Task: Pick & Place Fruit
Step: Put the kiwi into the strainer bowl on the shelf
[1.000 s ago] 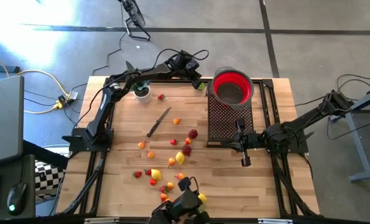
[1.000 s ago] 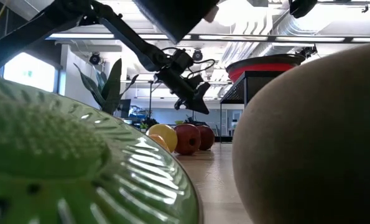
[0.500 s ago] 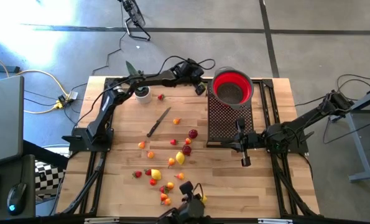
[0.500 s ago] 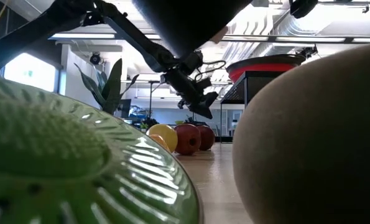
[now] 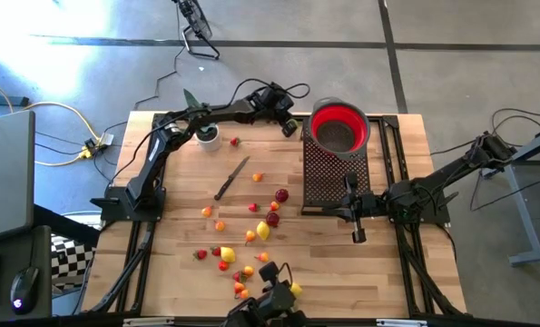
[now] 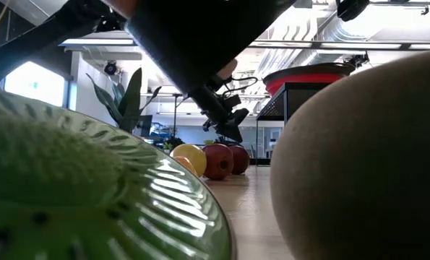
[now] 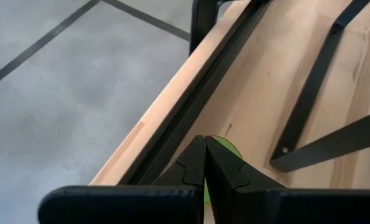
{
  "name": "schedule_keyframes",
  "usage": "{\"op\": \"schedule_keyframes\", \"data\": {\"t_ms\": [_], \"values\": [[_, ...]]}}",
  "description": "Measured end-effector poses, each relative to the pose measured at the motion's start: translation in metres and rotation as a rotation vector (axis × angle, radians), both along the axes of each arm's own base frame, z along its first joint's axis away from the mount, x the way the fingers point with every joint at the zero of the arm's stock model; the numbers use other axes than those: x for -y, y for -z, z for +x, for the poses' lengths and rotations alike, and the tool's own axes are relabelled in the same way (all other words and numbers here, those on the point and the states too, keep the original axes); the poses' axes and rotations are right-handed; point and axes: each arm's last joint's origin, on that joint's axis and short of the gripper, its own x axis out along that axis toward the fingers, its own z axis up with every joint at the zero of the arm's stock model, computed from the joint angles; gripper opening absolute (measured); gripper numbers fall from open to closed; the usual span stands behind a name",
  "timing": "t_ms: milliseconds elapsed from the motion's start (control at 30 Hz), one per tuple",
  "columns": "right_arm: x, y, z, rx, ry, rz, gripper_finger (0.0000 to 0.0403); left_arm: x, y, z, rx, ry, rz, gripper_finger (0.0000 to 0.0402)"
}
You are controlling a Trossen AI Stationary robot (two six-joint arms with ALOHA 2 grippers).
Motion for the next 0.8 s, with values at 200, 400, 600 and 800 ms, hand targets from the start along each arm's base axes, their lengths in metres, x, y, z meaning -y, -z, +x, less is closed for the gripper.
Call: {"op": "schedule_keyframes", "data": {"t_ms": [200,400,600,800], "values": [[0.0000,0.0000,0.0000,0.000,0.000,0.000,0.0002,0.0012,0.0027,-0.0017,-0.030,0.002,-0.018,0.0000],[0.0000,-0.0001,0.0000,0.001,0.000,0.000,0.0002,0.0018,0.0042,-0.0027,-0.047,0.001,-0.029,0.0000],[0.0000,-0.0001,0.0000,0.001,0.000,0.000,0.0002,0.0022,0.0041,-0.0025,-0.043,0.016,-0.032,0.0000],[0.0000,-0.0004,0.0000,0.004,0.000,0.002,0.0002,0.0006,0.0041,-0.0035,-0.037,0.032,-0.040,0.0000]]}}
